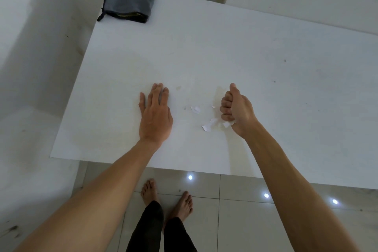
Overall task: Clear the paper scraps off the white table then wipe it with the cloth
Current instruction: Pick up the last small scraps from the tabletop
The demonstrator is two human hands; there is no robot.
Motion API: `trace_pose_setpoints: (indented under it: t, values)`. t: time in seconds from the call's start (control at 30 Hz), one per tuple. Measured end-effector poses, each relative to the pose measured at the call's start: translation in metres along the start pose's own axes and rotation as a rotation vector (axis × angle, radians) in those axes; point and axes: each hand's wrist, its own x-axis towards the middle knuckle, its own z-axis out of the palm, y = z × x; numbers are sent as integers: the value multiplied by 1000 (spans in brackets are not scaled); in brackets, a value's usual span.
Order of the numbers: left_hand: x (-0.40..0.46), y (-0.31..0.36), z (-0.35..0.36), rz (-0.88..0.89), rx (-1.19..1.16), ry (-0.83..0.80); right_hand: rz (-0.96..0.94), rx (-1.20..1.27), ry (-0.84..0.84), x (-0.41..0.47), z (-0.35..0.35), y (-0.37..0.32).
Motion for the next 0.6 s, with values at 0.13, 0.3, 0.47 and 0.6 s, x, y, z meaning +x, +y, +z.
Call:
trace_pose_setpoints:
  t: [0.13,0.3,0.47,0.6]
  values:
    - [0,2,-1,-6,7,-18,-22,18,47,-10,1,-6]
    - [6,25,-17,-85,-23,-132,-80,-85,108,-22,0,-16]
    - [15,65,-43,20,-70,-190,-141,-197,113,-41,-22,-26]
    - [22,120,-64,113,-116,-220,-175,-139,135,-66,-68,-45]
